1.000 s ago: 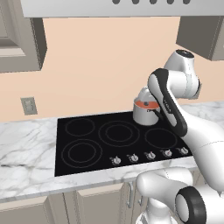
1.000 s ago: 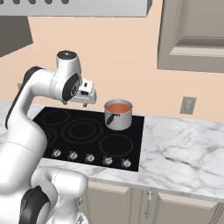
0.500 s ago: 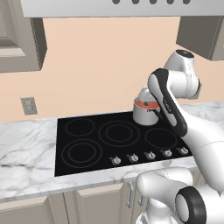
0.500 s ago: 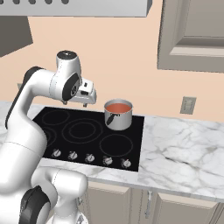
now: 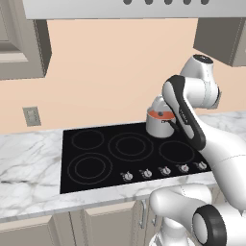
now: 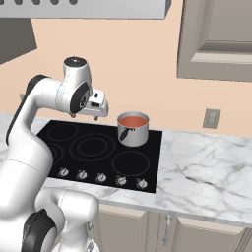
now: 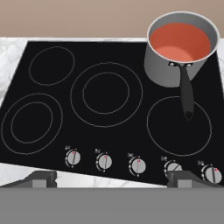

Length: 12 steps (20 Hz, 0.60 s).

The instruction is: Wait until the marinara sauce is simmered to a deep red color and then turn off the stove.

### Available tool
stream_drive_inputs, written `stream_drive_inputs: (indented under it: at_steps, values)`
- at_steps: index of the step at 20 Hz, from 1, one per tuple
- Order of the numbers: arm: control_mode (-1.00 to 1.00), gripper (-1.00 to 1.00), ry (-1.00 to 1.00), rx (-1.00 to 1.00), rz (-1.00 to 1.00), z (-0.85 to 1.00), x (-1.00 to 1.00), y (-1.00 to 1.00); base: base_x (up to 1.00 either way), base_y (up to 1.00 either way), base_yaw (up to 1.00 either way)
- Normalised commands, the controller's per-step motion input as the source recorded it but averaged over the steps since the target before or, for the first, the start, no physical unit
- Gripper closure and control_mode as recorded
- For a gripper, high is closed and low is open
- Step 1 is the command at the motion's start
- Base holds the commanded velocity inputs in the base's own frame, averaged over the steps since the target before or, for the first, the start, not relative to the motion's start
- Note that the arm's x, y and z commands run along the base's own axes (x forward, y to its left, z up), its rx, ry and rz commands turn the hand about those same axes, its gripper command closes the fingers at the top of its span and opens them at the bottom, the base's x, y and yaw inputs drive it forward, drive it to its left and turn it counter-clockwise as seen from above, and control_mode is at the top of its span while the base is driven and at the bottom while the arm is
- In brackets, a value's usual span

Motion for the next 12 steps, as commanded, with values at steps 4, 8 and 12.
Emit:
stream_drive_inputs:
  at_steps: [4,8,12]
  values:
    - [-1.0,-1.0,0.0,0.0,0.0,0.0,0.0,0.0,0.0,0.0,0.0]
    - [-1.0,-1.0,0.0,0.0,0.0,0.0,0.0,0.0,0.0,0.0,0.0]
    - [-1.0,-1.0,0.0,0.0,0.0,0.0,0.0,0.0,0.0,0.0,0.0]
